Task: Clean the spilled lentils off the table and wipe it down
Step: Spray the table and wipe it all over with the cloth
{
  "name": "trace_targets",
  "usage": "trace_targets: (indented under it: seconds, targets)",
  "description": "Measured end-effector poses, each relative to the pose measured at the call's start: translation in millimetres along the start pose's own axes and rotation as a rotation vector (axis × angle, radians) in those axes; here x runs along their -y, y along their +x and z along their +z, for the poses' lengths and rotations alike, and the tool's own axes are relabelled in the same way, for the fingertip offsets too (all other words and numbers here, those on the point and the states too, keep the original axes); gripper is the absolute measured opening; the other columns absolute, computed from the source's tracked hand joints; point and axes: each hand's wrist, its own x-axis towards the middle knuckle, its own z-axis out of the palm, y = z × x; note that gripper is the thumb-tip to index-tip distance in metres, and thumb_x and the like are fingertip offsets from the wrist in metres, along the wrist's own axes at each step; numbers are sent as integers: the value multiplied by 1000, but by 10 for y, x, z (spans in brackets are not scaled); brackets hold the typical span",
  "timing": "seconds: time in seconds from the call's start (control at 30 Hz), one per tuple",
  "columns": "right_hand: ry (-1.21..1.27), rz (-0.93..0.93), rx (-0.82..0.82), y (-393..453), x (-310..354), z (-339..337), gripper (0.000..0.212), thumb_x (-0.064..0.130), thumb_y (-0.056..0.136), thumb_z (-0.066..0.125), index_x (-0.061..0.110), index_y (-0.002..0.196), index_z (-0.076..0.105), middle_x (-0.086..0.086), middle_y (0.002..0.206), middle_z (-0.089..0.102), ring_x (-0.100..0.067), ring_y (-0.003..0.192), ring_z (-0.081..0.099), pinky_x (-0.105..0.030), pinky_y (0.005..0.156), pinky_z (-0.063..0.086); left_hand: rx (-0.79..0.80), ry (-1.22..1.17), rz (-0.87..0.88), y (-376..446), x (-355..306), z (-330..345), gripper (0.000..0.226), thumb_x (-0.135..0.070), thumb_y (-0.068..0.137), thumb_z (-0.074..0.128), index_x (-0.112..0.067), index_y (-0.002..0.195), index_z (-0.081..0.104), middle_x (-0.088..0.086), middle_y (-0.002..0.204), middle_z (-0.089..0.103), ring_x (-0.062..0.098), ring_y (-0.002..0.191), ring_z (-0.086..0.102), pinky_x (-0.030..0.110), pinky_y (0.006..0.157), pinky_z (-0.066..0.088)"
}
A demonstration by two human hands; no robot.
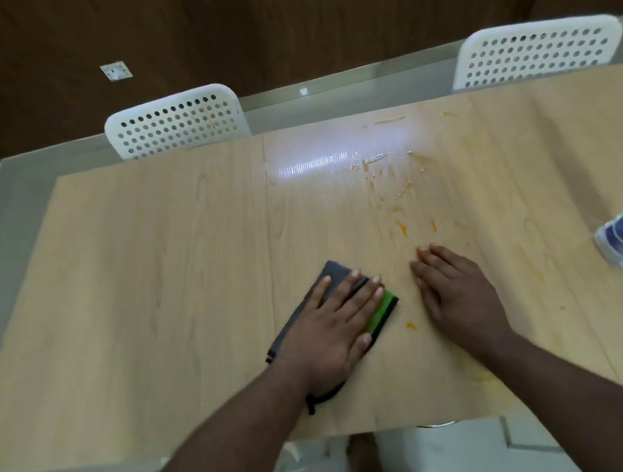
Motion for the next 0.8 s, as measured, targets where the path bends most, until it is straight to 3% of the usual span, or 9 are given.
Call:
trace_targets:
  seconds: [0.07,0.17,0.27,0.33,0.5,0.6,0.8]
  targets:
    - [34,4,-22,-20,10,-18,41,28,105,51,19,142,66,-2,152,59,-21,149,44,-48,117,41,-4,39,-21,-31,223,-17,66,-46,112,21,-24,169,-6,-8,176,-11,16,162,-16,50,131,-2]
    - [56,17,-63,-12,42,-17,37,21,104,60,17,141,67,-3,151,60,-22,148,45,-48,118,40,-42,42,-249,209,446,-17,66,-45,110,17,-23,169,-2,-8,177,-5,17,163,-9,53,129,8]
    - [35,7,-72,-41,30,15,38,25,105,53,16,140,68,-3,151,60,-24,147,47,-49,117,41,-63,24,-381,395,374,6,66,-45,110,14,-22,169,-2,-7,177,-7,19,163,-9,55,128,8]
    - [32,-13,-100,-37,28,39,39,26,103,52,15,135,71,-5,147,63,-27,144,51,-48,115,43,-67,1,-342,347,190,19,67,-46,109,16,-22,170,0,-6,177,-4,21,163,-8,56,129,5]
    - [27,-16,-142,-31,50,19,33,18,100,60,13,130,74,-8,142,67,-30,139,55,-49,112,45,15,13,-19,-378,-553,97,69,-47,111,25,-23,169,-4,-6,177,-10,20,162,-17,54,130,-1]
    - [23,-23,-136,-37,55,5,32,16,99,63,12,130,74,-9,141,67,-31,138,56,-50,112,46,18,41,53,-572,-402,136,68,-45,111,25,-25,169,-5,-8,176,-11,18,162,-16,51,131,-1]
    - [11,-10,-107,-21,68,-13,35,22,103,60,15,135,71,-7,146,64,-28,142,52,-47,116,42,-65,30,-338,-28,83,139,66,-46,109,14,-24,169,-4,-8,176,-8,18,163,-10,55,129,7]
